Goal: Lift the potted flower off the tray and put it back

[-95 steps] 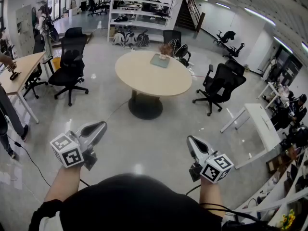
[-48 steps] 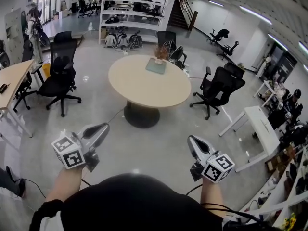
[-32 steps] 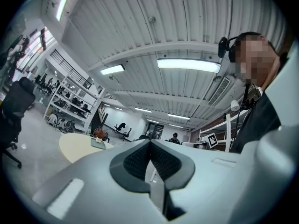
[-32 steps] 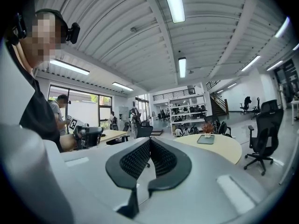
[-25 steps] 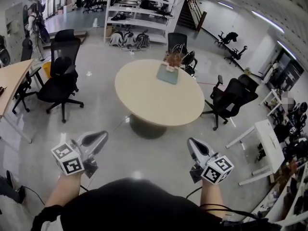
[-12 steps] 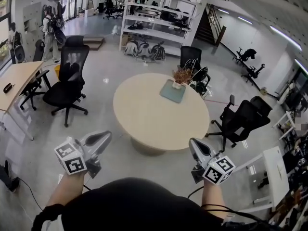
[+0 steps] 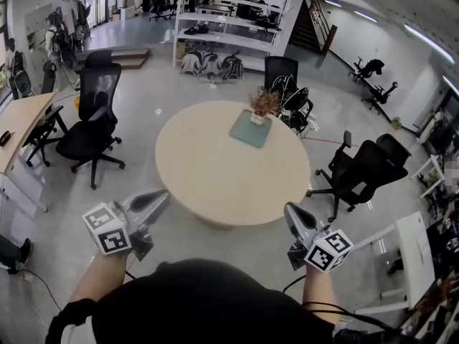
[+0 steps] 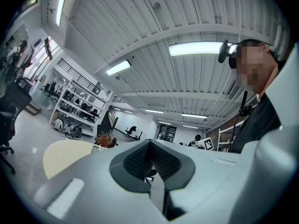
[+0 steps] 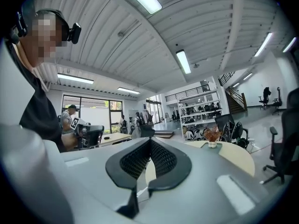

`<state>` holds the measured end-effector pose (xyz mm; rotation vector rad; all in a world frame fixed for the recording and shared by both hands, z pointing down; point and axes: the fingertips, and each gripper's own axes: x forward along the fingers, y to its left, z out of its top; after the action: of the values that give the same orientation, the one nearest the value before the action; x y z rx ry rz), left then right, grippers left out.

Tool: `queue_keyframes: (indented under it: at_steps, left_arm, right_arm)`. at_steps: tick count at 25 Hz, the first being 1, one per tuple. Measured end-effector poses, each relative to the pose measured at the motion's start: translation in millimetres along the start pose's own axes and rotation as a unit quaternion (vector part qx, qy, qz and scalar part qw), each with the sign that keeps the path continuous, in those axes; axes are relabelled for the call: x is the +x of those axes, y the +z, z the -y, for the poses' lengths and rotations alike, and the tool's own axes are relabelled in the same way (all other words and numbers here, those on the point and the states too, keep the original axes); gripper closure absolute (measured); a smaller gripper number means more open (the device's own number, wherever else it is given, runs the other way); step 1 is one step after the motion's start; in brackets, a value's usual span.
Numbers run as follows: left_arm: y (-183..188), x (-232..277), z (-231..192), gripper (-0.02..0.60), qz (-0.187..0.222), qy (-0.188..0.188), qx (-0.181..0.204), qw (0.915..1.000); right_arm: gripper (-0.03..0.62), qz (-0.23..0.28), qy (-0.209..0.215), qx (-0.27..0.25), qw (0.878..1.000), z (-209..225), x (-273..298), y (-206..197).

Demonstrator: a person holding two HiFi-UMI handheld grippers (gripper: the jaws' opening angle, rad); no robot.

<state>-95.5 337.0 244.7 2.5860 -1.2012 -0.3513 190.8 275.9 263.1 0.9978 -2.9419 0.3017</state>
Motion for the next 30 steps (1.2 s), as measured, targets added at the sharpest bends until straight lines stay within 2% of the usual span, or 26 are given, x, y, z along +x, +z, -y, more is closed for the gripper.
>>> queue_keyframes:
  at_steps: [4,8,17,23,30]
  left_arm:
    - [-3,24,-26,0.583,-0.006,-0.021,-0.009,0.9997]
    - [6,46,-70,0.583,-0.003,-0.05,-0.017,0.9986]
    - [53,93,-187,0.583,-0.018,-0.12,-0.012,0.9925]
    - [67,114,-262,0.583,-0.034,-0.136,-0.025,0.9898]
    - [60,149,-304,0.583,-0.054,-0.154,-0.045,0.9855]
  right_arm:
    - [0.579,-0.007,-0.015,0.002,1.0,14,18,-3]
    - [0.579,-0.006,-0.045,-0.009,0.999,26,46,4]
    - [0.579,0.017,-0.103,-0.015,0.994,42,150,31]
    - [0.579,0.016,-0.135,-0.008,0.991,56,206,34]
    - [0.579,-0.007,-0.159,0.003,0.987,83,242,29]
